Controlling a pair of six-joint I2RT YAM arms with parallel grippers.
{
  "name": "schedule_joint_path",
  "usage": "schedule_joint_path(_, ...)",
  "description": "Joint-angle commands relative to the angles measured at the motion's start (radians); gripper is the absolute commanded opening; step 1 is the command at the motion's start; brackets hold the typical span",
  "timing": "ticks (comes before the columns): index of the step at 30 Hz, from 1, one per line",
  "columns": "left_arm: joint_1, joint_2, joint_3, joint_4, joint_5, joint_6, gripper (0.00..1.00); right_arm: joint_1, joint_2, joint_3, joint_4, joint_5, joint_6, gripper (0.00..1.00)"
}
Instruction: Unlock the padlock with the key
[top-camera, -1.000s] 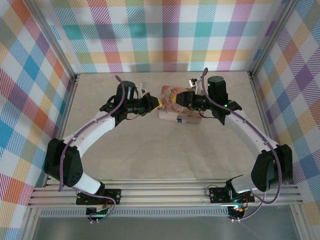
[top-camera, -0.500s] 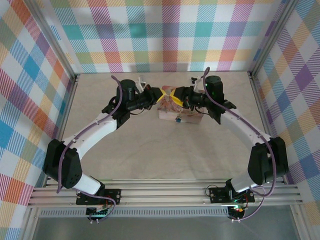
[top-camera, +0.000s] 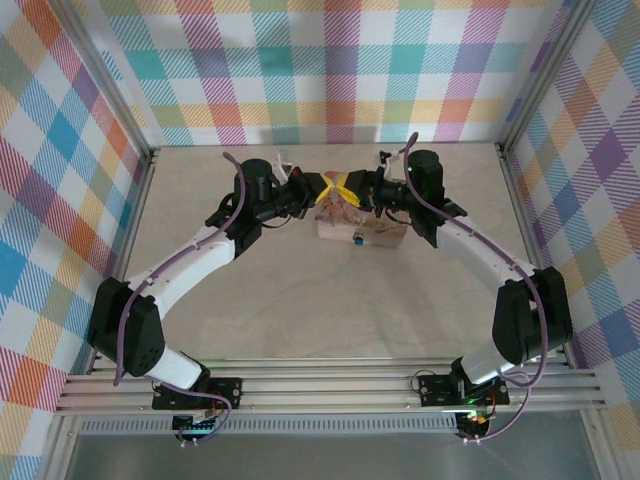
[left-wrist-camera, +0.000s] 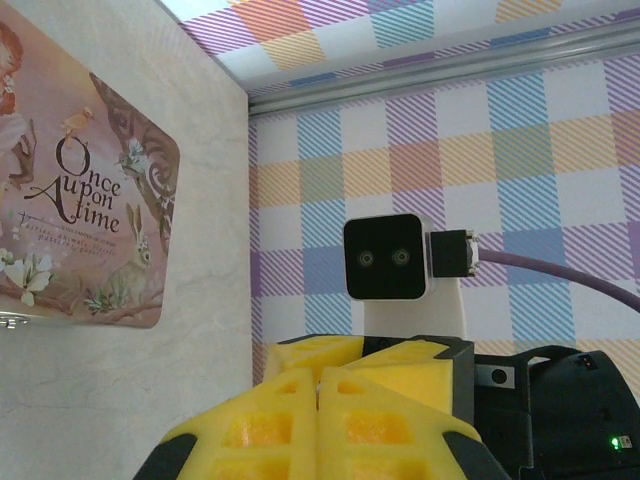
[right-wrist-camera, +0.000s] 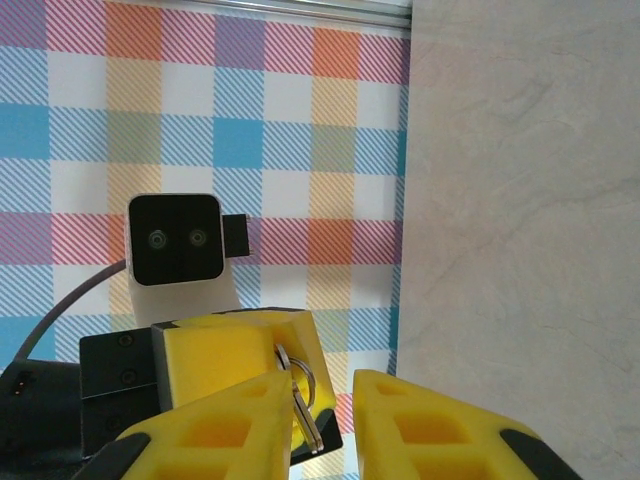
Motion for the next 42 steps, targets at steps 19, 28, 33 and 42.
schedule_joint_path(19,0.010,-0.053,0.045,-0.164,0.033,0.258,0.24,-0.009,0.071,0.190,-0.246,-0.243,-0.405,0.00)
schedule_joint_path(28,0.131,-0.168,0.019,-0.270,0.179,0.593,0.43,-0.012,0.157,0.570,-1.078,-0.219,-1.274,0.00)
schedule_joint_path(33,0.132,-0.147,0.084,-0.343,0.404,0.809,0.45,-0.002,0.123,0.586,-1.166,-0.227,-1.524,0.00)
schedule_joint_path(42,0.057,-0.001,0.289,-0.718,0.581,1.121,0.41,0.000,0.077,0.568,-1.231,-0.275,-1.701,0.00)
